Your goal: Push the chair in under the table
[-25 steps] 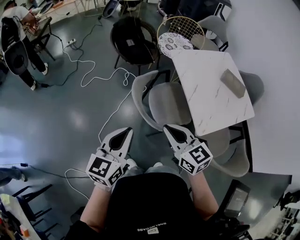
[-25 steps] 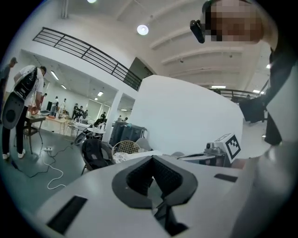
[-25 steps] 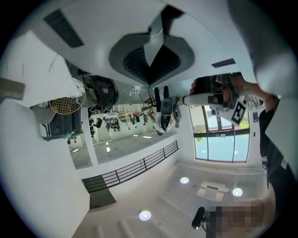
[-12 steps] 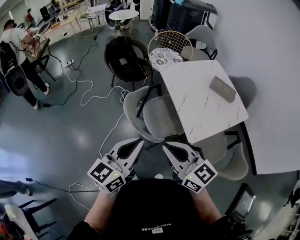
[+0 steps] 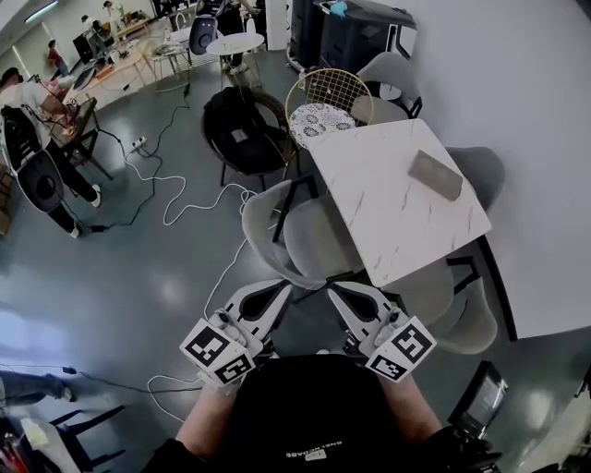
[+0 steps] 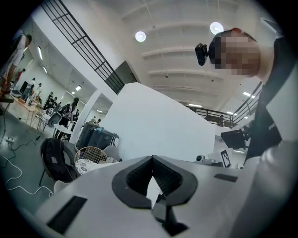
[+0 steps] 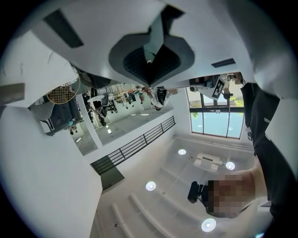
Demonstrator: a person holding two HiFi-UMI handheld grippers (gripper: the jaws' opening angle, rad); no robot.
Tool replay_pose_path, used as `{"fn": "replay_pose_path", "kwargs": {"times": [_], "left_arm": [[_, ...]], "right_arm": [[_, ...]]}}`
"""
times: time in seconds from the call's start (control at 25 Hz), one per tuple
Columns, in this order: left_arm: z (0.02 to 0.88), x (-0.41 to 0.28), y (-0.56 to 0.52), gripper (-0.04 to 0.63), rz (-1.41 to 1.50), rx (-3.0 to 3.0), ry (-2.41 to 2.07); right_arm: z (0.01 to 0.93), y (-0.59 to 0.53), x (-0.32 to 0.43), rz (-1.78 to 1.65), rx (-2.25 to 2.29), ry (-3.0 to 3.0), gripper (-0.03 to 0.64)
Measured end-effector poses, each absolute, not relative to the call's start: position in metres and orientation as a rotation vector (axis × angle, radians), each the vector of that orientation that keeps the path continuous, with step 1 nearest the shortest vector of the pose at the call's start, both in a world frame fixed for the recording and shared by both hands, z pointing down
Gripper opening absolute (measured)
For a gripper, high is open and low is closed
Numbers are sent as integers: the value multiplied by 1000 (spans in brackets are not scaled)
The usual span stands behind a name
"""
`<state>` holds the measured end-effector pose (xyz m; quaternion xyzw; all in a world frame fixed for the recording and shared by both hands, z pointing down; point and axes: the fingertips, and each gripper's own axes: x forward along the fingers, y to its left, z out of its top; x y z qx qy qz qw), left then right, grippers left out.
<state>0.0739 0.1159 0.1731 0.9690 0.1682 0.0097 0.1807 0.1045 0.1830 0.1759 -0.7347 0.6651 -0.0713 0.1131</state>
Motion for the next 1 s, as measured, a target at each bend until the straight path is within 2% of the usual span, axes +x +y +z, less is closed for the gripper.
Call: {"fn": "replay_pose_path", "kwargs": {"times": [1.0], "left_arm": [[191,83,124,5,135,2755,467]], "right_arm": [[193,176,111,-270,-2136,1979,11]]}}
